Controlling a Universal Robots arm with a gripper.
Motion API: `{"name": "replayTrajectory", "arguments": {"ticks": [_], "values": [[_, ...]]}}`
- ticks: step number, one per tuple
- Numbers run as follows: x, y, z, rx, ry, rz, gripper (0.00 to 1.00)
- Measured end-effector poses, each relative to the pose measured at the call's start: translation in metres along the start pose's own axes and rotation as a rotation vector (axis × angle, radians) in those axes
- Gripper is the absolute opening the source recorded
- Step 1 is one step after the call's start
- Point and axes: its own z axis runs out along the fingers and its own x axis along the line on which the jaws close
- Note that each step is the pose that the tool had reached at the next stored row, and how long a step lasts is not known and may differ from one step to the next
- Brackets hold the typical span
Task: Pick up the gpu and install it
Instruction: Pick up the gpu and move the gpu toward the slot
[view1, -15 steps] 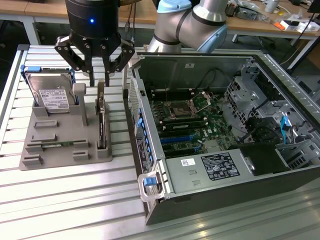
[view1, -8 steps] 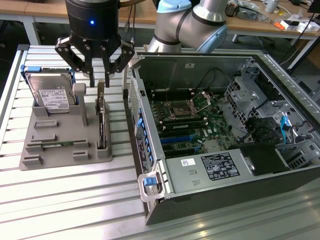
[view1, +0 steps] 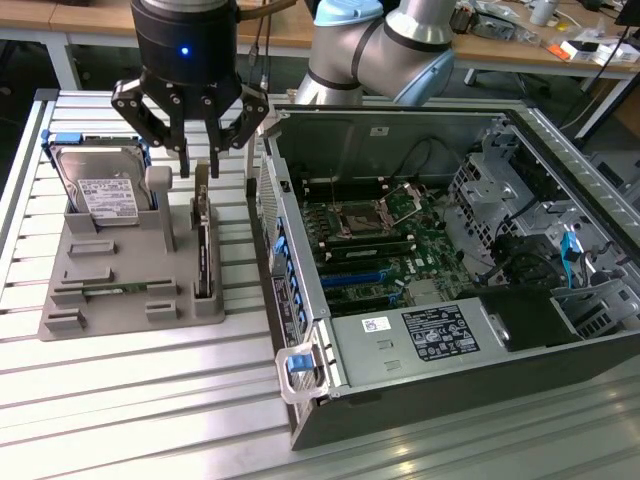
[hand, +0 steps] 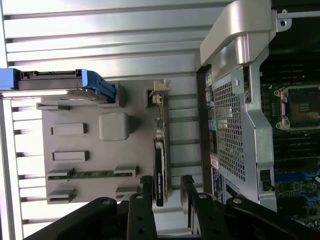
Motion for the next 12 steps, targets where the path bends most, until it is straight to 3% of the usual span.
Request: {"name": "replayTrajectory", "arguments": {"ticks": [12], "values": [[0.0001,-0.0002,0.0036,0.0,0.0,0.0,0.36]]}}
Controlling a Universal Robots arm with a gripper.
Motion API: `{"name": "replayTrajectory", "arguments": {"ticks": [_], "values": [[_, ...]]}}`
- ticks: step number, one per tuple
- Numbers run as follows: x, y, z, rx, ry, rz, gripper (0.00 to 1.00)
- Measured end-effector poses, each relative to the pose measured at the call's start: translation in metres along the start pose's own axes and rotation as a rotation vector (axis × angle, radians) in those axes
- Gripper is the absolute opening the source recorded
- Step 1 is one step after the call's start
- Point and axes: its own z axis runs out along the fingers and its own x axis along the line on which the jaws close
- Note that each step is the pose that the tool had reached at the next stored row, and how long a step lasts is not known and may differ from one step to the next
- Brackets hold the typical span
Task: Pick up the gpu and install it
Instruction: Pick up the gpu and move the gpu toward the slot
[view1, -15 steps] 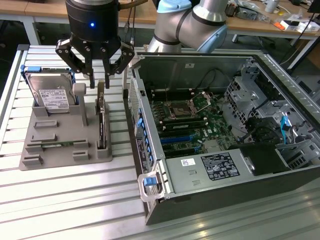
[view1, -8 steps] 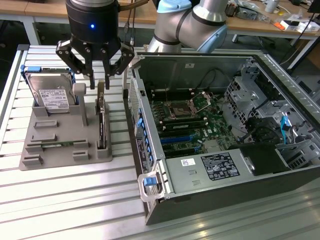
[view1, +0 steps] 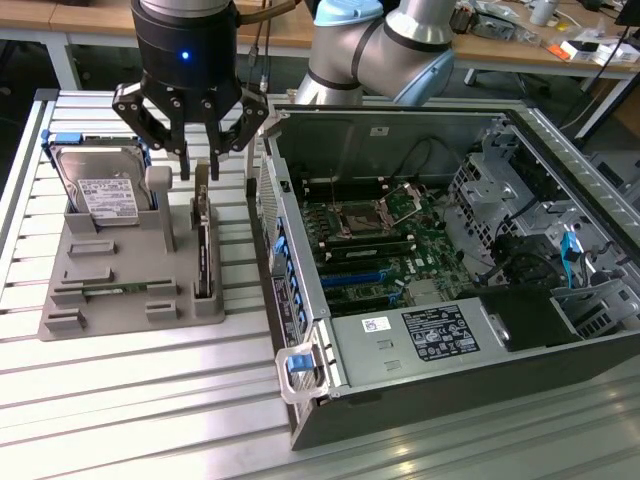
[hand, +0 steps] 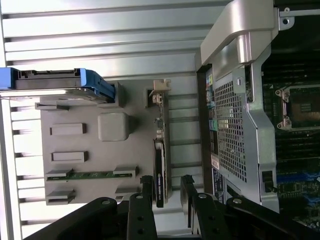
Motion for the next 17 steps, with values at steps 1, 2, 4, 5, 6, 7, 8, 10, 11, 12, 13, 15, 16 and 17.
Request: {"name": "replayTrajectory", "arguments": {"ticks": [1,2,4,5,6,7,8,10,11,12,13,15,16,17], "values": [[0.0,0.0,0.0004,0.0,0.0,0.0,0.36],[0.0,0.0,0.0009,0.0,0.0,0.0,0.36],[0.0,-0.0001,0.0015,0.0,0.0,0.0,0.36],[0.0001,-0.0001,0.0019,0.0,0.0,0.0,0.36],[0.0001,-0.0001,0.0021,0.0,0.0,0.0,0.36],[0.0001,-0.0001,0.0024,0.0001,0.0,0.0,0.36],[0.0001,-0.0001,0.0028,0.0,0.0,0.0,0.36],[0.0001,-0.0001,0.0032,0.0,0.0,0.0,0.36],[0.0001,-0.0002,0.0034,0.0,0.0,0.0,0.36],[0.0001,-0.0002,0.0038,0.0,0.0,0.0,0.36],[0.0001,-0.0002,0.0041,0.0,0.0,0.0,0.36],[0.0001,-0.0002,0.0047,0.0,0.0,0.0,0.36],[0.0001,-0.0002,0.0048,0.0,0.0,0.0,0.36],[0.0001,-0.0002,0.0049,0.0,0.0,0.0,0.36]]}}
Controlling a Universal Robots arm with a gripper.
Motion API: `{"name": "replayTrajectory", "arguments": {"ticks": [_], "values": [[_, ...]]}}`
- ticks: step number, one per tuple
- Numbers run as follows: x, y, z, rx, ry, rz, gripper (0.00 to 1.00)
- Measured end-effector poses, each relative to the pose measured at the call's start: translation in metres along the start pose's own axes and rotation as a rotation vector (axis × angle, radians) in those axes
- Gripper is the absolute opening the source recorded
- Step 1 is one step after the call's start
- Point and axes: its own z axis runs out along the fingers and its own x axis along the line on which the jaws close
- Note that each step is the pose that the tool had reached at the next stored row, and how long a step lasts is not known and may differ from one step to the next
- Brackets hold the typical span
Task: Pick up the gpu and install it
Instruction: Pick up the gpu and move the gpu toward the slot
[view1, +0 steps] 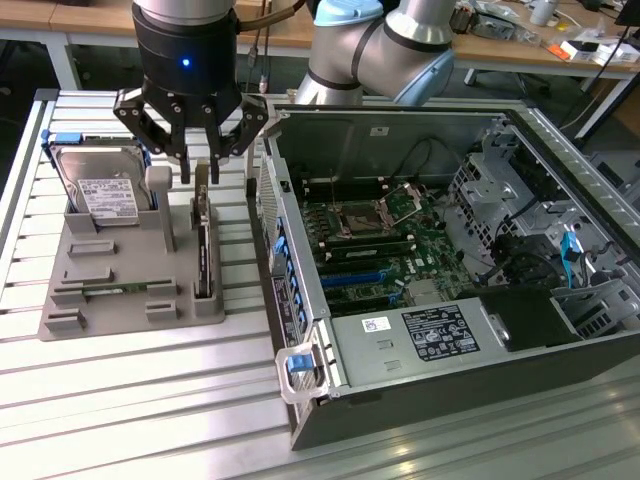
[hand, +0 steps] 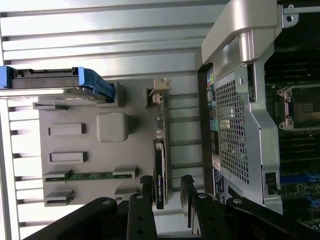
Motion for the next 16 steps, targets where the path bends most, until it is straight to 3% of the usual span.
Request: {"name": "replayTrajectory", "arguments": {"ticks": [16], "values": [[0.0002,-0.0003,0.0067,0.0,0.0,0.0,0.36]]}}
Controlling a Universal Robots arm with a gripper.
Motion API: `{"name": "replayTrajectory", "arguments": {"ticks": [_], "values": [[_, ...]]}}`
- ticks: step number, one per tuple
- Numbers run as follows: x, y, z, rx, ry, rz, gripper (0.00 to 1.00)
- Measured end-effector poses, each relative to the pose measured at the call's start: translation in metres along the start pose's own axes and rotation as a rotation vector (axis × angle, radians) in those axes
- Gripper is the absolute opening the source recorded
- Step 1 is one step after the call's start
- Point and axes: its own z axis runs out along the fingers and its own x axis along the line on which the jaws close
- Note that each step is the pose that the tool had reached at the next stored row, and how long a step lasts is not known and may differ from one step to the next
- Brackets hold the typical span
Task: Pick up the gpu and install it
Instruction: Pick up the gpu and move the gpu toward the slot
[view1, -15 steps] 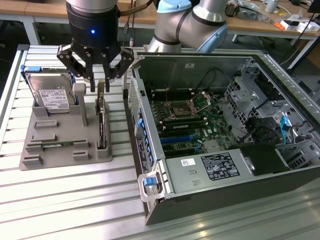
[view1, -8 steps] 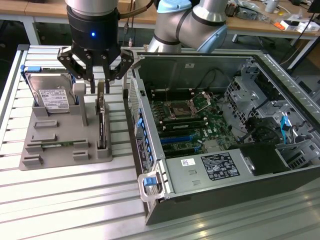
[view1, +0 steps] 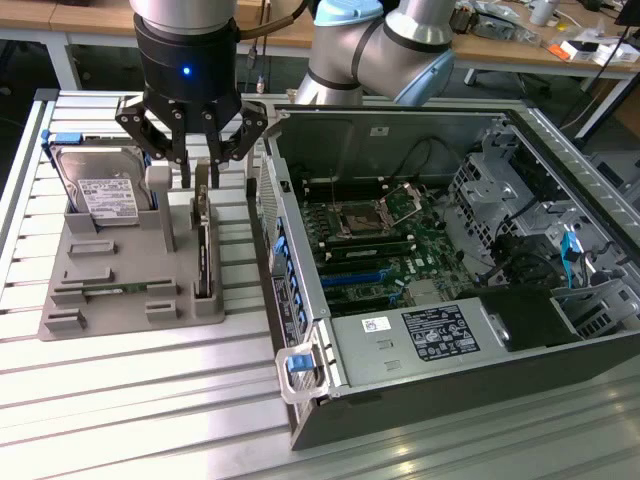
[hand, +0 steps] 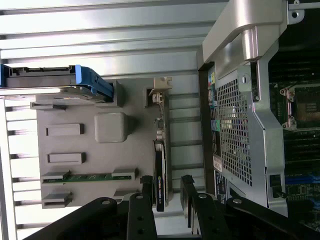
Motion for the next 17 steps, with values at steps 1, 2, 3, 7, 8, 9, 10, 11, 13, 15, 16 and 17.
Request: {"name": "replayTrajectory", "arguments": {"ticks": [1,2,3,7,8,9,10,11,13,15,16,17], "values": [[0.0,0.0,0.0002,0.0,-0.0001,0.0,0.36],[0.0,0.0,0.0004,0.0,0.0,0.0,0.36],[0.0,0.0,0.0006,0.0,-0.0001,0.0,0.36],[0.0,-0.0001,0.0019,0.0,-0.0001,0.0,0.36],[0.0001,-0.0001,0.0023,0.0,0.0,0.0,0.36],[0.0001,-0.0001,0.0026,0.0,0.0,0.0,0.36],[0.0001,-0.0001,0.0029,0.0,-0.0001,0.0,0.36],[0.0001,-0.0001,0.0032,0.0,0.0,0.0,0.36],[0.0001,-0.0002,0.0042,0.0,0.0,0.0,0.36],[0.0002,-0.0003,0.0063,0.0,-0.0001,0.0,0.36],[0.0002,-0.0003,0.0069,0.0,0.0,0.0,0.36],[0.0002,-0.0003,0.0074,0.0,0.0,0.0,0.36]]}}
